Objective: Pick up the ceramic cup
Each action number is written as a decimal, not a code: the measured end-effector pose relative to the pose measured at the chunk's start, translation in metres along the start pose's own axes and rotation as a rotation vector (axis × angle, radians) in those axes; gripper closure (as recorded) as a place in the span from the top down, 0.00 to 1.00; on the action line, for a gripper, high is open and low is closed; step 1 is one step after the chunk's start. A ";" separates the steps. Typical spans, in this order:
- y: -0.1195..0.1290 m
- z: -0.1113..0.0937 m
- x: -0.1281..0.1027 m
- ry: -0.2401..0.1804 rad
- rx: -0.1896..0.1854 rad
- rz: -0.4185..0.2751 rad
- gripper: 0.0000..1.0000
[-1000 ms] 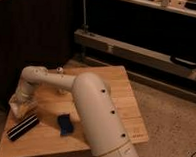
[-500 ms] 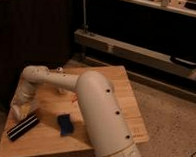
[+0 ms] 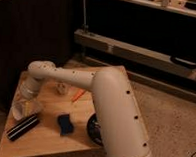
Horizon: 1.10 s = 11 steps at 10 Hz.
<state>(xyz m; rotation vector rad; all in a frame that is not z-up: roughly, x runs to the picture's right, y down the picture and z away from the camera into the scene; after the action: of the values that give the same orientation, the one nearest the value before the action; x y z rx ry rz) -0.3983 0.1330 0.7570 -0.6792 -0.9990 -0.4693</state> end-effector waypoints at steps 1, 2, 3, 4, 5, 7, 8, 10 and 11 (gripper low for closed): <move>0.002 -0.005 0.001 -0.003 0.010 0.002 0.00; 0.006 -0.011 0.002 -0.007 0.020 0.007 0.00; 0.009 -0.013 0.003 -0.011 0.026 0.012 0.00; 0.011 -0.015 0.005 -0.017 0.033 0.020 0.00; 0.014 -0.018 0.007 -0.022 0.042 0.028 0.00; 0.017 -0.027 0.011 -0.035 0.070 0.046 0.00; 0.018 -0.035 0.013 -0.043 0.090 0.055 0.00; 0.019 -0.049 0.012 -0.060 0.127 0.064 0.00; 0.019 -0.058 0.011 -0.070 0.146 0.068 0.00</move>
<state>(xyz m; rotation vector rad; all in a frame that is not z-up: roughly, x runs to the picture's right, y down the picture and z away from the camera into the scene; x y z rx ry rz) -0.3457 0.1049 0.7394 -0.5994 -1.0620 -0.3113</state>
